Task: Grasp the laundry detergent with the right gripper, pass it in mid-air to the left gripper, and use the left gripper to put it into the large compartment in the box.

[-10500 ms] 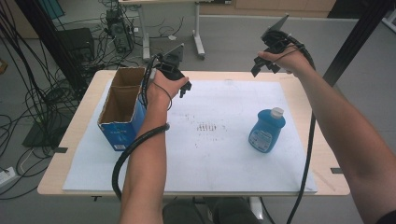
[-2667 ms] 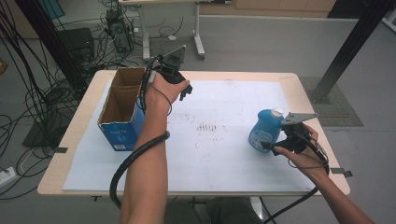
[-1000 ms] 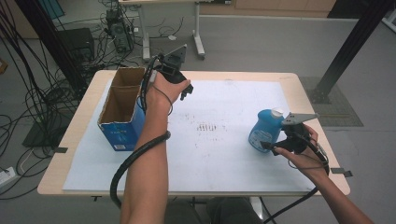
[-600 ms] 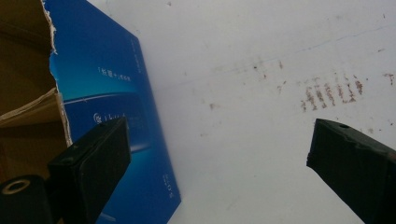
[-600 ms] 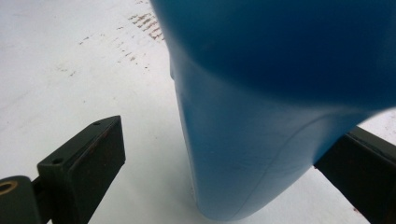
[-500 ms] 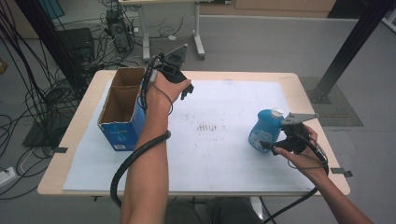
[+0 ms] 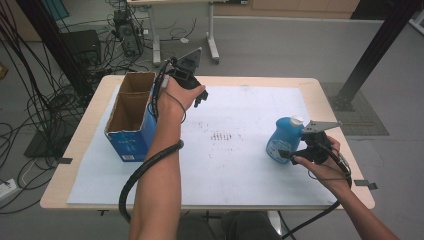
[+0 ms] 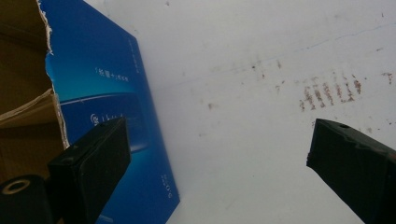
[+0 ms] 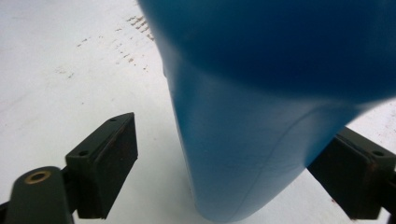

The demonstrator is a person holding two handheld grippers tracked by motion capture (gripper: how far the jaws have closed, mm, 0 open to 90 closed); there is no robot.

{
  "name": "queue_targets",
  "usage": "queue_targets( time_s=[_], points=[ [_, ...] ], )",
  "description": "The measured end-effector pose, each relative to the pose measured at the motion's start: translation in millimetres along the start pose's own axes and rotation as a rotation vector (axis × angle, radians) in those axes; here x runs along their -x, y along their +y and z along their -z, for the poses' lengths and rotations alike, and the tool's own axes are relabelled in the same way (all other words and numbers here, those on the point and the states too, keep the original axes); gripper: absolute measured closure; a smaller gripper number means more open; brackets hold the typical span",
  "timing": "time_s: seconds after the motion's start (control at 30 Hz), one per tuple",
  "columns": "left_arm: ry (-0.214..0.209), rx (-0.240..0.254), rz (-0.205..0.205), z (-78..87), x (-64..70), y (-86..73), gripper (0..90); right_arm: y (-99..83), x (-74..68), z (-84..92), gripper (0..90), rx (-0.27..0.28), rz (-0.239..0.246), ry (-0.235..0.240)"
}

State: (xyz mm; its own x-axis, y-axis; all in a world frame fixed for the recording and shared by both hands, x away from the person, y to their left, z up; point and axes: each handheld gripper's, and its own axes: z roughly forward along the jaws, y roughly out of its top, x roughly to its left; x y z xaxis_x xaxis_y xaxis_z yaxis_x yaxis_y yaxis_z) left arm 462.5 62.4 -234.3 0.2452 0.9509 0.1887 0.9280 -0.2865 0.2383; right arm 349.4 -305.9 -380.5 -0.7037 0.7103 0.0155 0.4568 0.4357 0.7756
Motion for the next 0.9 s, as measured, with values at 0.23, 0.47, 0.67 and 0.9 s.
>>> queue_targets(
  time_s=[0.23,0.47,0.67,0.9],
  points=[
    [0.001,-0.001,0.004,0.0,-0.6,-0.8,6.4,0.1,0.3,-2.8,19.4,0.013,0.005,-0.019],
    [0.006,-0.012,-0.005,-1.9,-1.2,-1.3,6.5,-0.4,0.6,-6.6,26.4,0.013,0.017,-0.02],
    [0.007,-0.008,-0.006,0.7,-1.7,0.2,6.5,0.2,-0.2,-8.4,35.6,0.017,0.04,-0.029],
    [0.009,-0.008,-0.007,1.1,-1.8,0.6,6.5,-1.8,2.8,-6.8,41.3,0.03,0.036,-0.026]
  ],
)
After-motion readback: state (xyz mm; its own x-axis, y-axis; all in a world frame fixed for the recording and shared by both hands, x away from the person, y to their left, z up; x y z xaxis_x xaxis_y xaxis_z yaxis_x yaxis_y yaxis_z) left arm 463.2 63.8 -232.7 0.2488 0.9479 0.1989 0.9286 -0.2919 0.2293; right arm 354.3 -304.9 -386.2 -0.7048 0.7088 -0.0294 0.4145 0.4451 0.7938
